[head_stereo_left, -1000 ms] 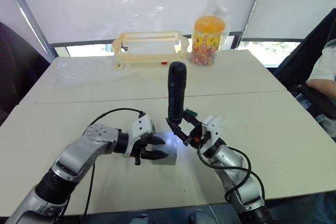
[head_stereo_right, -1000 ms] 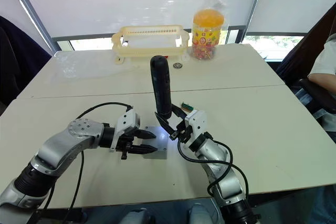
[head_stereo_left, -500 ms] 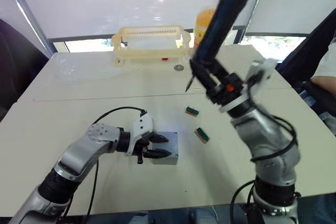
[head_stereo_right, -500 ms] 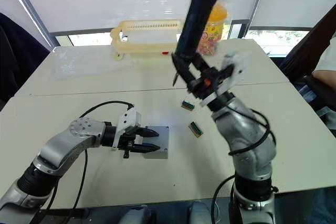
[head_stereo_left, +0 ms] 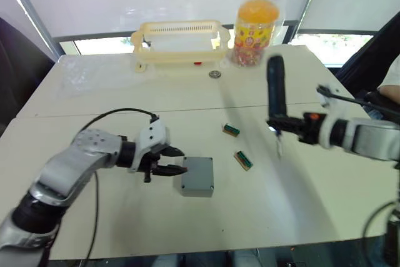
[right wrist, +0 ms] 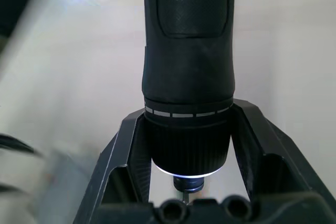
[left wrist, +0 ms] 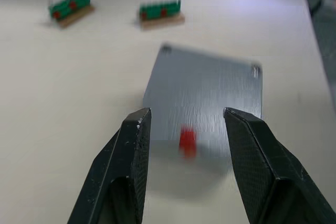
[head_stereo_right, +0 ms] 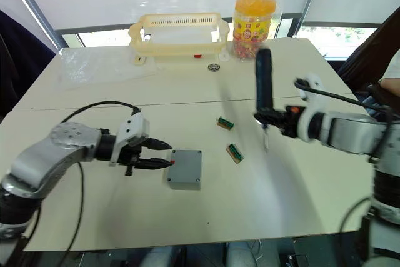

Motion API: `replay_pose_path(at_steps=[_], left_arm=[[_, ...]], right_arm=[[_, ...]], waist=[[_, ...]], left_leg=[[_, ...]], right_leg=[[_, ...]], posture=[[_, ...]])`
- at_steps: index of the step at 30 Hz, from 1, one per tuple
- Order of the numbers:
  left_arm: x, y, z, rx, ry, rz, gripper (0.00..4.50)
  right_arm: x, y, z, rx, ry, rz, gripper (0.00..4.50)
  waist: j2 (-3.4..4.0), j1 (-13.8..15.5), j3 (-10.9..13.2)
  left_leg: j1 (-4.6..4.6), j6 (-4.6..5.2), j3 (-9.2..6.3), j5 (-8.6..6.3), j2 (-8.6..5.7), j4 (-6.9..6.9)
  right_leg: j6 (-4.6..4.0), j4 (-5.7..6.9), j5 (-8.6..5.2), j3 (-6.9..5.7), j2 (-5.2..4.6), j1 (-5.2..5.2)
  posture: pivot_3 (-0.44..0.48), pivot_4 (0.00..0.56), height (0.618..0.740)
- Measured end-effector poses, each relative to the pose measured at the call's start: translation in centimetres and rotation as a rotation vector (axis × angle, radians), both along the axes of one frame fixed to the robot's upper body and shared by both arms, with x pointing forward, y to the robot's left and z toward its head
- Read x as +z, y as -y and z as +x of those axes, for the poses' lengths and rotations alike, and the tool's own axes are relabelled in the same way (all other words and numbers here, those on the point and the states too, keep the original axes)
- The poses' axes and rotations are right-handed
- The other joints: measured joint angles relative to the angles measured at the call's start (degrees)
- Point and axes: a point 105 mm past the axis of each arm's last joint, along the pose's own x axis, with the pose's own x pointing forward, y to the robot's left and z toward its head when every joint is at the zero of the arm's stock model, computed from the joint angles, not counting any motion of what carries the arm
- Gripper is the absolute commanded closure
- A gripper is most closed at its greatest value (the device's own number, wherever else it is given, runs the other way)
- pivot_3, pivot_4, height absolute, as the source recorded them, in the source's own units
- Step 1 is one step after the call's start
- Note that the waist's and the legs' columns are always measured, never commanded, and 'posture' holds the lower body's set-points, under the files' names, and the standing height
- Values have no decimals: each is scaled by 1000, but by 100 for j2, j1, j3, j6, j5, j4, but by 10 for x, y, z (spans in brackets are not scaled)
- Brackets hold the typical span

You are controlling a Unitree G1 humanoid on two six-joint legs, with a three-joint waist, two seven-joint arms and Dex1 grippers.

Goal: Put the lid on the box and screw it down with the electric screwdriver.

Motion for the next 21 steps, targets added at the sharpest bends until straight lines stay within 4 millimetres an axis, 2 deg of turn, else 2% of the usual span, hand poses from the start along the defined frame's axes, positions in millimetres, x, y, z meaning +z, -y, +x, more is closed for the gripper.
replay_pose_path(at_steps=[3, 6, 9, 13, 21], left_arm=[[-1, 6, -14, -57, -3, 10, 2293], [3, 15, -23, -97, 0, -13, 2293], [6, 26, -30, -128, 6, -53, 2293], [4, 35, -38, -152, -7, -92, 2293], [0, 37, -35, -130, -18, -110, 2293]], right_arm=[[-21, 23, -28, -26, -182, -54, 2773], [-29, 33, -43, -56, -277, -72, 2773], [-40, 32, -49, -66, -328, -40, 2773], [-58, 32, -53, -83, -396, -34, 2773], [-70, 41, -45, -137, -425, -69, 2773]], waist=[[3, 2, 5], [2, -35, 5], [-4, -44, 9], [-1, -22, 9], [0, -21, 9]], left_leg=[[-22, 12, 5, -7, -1, 6], [-22, 13, 21, -7, 0, 26], [20, 14, 34, -7, 2, 38], [17, 14, 34, -7, 5, 74], [16, 14, 33, -7, 4, 92]], right_leg=[[20, -55, 12, -4, -2, 2], [32, -80, 23, 3, -1, 16], [27, -82, 24, 13, 5, 61], [14, -70, 24, 9, 13, 73], [19, -72, 37, 13, 12, 81]], posture=[[0, 150, 740], [0, 150, 740], [0, 150, 740], [0, 150, 740], [0, 150, 740]])
